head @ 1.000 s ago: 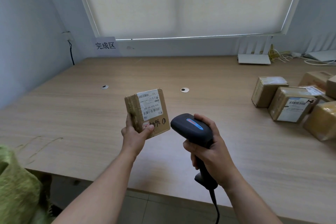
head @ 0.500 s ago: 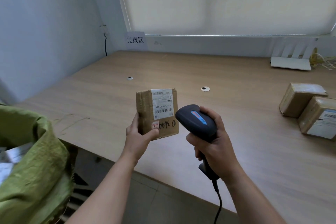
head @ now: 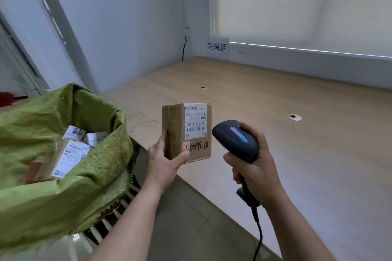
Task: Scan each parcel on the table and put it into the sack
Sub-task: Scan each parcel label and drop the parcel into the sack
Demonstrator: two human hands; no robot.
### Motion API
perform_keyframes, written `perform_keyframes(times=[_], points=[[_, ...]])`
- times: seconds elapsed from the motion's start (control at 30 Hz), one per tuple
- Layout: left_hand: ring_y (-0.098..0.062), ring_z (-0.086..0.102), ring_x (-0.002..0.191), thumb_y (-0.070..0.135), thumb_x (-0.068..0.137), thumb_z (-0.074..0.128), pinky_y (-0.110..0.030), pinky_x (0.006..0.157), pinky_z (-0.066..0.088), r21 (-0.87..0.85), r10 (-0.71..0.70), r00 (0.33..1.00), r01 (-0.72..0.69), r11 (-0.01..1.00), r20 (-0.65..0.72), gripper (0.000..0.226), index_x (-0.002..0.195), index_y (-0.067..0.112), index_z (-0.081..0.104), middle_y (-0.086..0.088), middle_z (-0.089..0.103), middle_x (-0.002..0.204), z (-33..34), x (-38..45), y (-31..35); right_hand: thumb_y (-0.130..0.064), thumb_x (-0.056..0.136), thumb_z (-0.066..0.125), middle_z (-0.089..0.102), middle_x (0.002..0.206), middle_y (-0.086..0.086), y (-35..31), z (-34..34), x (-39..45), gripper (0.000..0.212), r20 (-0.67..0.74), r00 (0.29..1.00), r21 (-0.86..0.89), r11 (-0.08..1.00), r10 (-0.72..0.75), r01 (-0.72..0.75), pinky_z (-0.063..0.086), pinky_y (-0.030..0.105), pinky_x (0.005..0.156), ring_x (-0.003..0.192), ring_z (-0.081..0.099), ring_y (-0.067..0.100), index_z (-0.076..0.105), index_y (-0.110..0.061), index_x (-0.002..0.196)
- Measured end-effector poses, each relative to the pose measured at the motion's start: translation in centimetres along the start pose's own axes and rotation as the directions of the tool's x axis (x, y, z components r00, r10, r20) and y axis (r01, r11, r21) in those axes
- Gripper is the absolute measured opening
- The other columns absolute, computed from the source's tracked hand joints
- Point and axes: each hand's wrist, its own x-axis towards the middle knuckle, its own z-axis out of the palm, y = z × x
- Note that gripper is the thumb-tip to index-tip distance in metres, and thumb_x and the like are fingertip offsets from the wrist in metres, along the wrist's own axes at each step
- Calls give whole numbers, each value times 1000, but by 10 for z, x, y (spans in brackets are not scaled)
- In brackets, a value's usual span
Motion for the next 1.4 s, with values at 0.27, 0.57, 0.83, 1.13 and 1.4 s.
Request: perform_keyframes(times=[0.27,0.57,0.83,1.13,1.4], points=[[-13,39,112,31,78,75,-28,102,30,24,8,988,-4,1000,-156,85,148,39,26,-2,32,125,-76,19,-17,12,82,67,63,98,11,4,80,37,73,111,993,-7,999,-42,43,45,32,45,47,45,23,55,-53,112],[-11,46,118,45,73,75,-31,103,39,16,13,949,-8,1000,-316,84,145,39,33,1,39,129,-196,74,-55,15,80,67,63,97,11,14,213,89,70,240,968,15,998,-68,66,44,29,42,45,44,22,52,-41,120],[-9,36,112,36,78,74,-27,95,33,111,-2,895,58,992,-445,87,149,39,24,3,27,127,-296,121,-88,18,79,67,61,104,13,30,315,128,73,304,948,19,996,-93,92,42,28,41,45,47,18,53,-40,121],[-28,39,126,39,79,71,-41,95,41,303,-71,811,296,906,-581,88,150,34,20,-9,27,140,-381,158,-147,5,75,73,60,109,18,55,406,159,72,352,932,46,996,-86,75,43,26,41,47,51,14,55,-51,116],[-31,6,144,43,81,68,-45,116,18,318,-220,738,512,798,-638,91,153,22,16,-15,0,158,-416,174,-193,-8,72,76,62,106,14,73,441,171,69,419,907,15,999,-39,36,46,30,45,47,47,22,53,-53,118]])
